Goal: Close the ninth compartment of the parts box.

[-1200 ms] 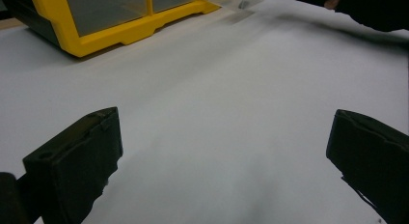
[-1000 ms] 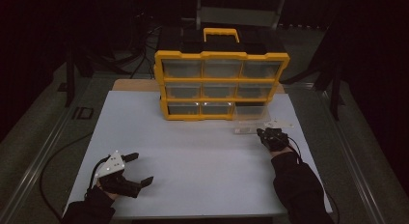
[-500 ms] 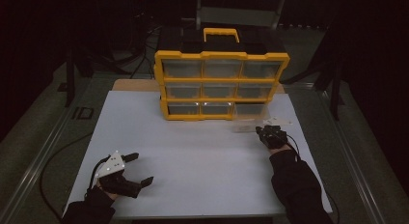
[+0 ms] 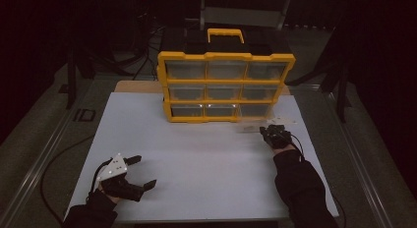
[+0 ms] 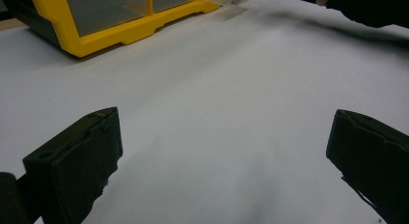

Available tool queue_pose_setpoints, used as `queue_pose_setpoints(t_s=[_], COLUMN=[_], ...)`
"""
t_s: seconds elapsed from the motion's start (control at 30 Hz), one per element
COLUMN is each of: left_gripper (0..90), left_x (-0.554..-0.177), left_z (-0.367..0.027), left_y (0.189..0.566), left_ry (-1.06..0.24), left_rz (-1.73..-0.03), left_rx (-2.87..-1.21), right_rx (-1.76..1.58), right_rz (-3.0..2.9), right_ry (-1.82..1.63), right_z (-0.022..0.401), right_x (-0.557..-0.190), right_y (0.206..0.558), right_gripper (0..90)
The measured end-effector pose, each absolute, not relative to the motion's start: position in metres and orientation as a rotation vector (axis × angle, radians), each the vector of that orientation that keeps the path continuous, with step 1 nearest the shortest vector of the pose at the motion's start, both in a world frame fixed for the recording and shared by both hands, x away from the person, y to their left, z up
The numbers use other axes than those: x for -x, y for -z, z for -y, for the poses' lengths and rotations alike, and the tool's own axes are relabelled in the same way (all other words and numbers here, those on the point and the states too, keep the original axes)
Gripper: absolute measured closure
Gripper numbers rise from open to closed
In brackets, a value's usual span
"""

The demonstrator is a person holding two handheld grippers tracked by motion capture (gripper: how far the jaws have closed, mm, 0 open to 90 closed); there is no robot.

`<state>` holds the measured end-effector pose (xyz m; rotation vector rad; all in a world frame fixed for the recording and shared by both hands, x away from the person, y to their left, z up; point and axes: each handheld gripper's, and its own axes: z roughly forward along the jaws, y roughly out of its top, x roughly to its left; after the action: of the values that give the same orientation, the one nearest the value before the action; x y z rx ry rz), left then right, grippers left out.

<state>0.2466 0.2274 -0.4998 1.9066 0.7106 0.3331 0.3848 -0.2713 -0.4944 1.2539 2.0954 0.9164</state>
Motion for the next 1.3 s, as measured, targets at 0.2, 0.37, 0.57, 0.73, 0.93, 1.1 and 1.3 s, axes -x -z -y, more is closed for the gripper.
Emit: queue_pose_setpoints(t_s=[0.2, 0.37, 0.57, 0.73, 0.93, 1.1, 1.3], left_gripper=[0.0, 0.0, 0.0, 0.0, 0.0, 0.0, 0.0], left_x=[-0.246, -0.246, -0.246, -0.247, -0.247, -0.247, -0.246], left_z=[-0.228, -0.228, -0.227, -0.227, -0.227, -0.228, -0.228], left_y=[0.5, 0.5, 0.5, 0.5, 0.5, 0.5, 0.499], left_ry=[-0.331, -0.33, -0.331, -0.33, -0.33, -0.331, -0.331], left_rz=[-0.71, -0.708, -0.708, -0.709, -0.71, -0.709, -0.708], left_rx=[-1.904, -1.902, -1.903, -1.905, -1.903, -1.9, -1.901], right_rx=[-1.262, -1.271, -1.277, -1.284, -1.276, -1.275, -1.274], right_rz=[-2.097, -2.093, -2.089, -2.085, -2.085, -2.083, -2.078], right_ry=[-0.913, -0.917, -0.922, -0.917, -0.917, -0.914, -0.911], right_z=[0.268, 0.265, 0.265, 0.265, 0.263, 0.261, 0.26], right_x=[-0.39, -0.393, -0.396, -0.399, -0.401, -0.404, -0.407], right_y=[0.495, 0.495, 0.496, 0.496, 0.495, 0.495, 0.494], right_gripper=[90.0, 90.0, 90.0, 90.0, 90.0, 90.0, 90.0])
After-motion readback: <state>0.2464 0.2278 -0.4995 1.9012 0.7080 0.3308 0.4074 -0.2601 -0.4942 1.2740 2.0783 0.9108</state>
